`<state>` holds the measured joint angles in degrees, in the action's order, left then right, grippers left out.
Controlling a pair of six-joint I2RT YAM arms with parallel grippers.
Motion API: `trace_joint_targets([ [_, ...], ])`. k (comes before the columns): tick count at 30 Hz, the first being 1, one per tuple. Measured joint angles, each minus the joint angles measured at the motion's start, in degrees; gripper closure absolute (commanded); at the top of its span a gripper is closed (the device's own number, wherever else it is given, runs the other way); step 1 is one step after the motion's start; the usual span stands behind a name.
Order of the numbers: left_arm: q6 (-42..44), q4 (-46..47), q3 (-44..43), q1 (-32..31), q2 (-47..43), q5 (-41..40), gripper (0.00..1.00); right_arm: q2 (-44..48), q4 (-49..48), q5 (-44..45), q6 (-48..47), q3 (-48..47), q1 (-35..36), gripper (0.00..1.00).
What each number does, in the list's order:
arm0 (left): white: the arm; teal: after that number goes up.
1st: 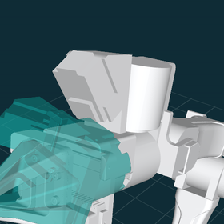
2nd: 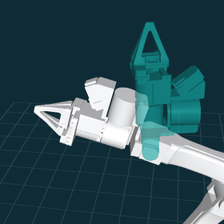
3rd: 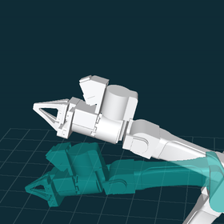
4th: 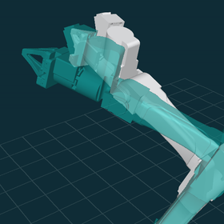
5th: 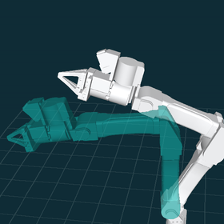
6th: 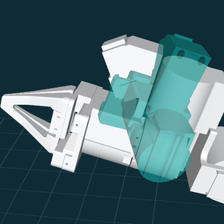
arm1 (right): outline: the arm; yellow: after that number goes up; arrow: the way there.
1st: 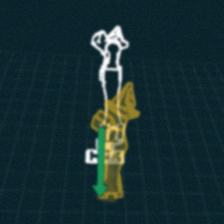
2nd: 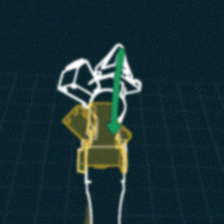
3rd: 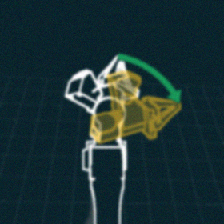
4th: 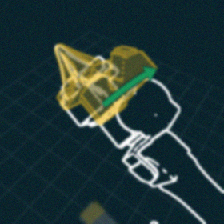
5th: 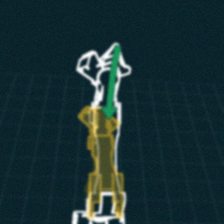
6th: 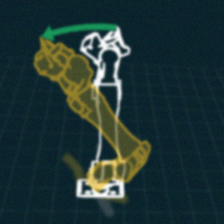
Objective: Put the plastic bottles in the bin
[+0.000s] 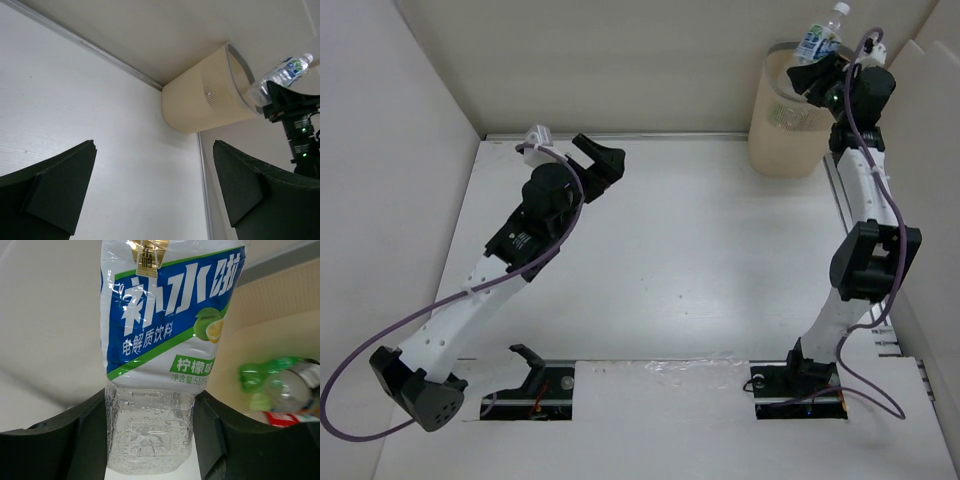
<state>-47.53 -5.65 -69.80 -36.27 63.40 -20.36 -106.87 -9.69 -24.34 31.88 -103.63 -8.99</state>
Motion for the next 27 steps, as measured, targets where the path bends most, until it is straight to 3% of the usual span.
trace_joint_targets([
  [2,0.5,-0.7,1.9,0.0,-0.9,0.4,0.0,-0.7,2.8,4.8,0.3,-1.6,-0.9,0.25],
  [3,0.8,-1.0,2.8,0.0,-1.1,0.6,0.0,-1.0,4.5,6.9,0.4,-2.5,-1.1,0.0],
  [16,6.1,-5.4,3.9,0.0,-0.4,2.1,0.0,-8.0,24.8,26.1,-1.2,-26.5,0.0,0.0],
  [22,7.6,-11.6,-1.0,0.0,1.1,-0.1,0.0,-3.1,31.8,27.5,-4.5,-23.7,1.3,0.0],
  [27,9.7,-17.1,-8.8,0.0,1.1,-4.2,0.0,10.0,37.5,27.8,-9.5,-13.5,5.3,0.0],
])
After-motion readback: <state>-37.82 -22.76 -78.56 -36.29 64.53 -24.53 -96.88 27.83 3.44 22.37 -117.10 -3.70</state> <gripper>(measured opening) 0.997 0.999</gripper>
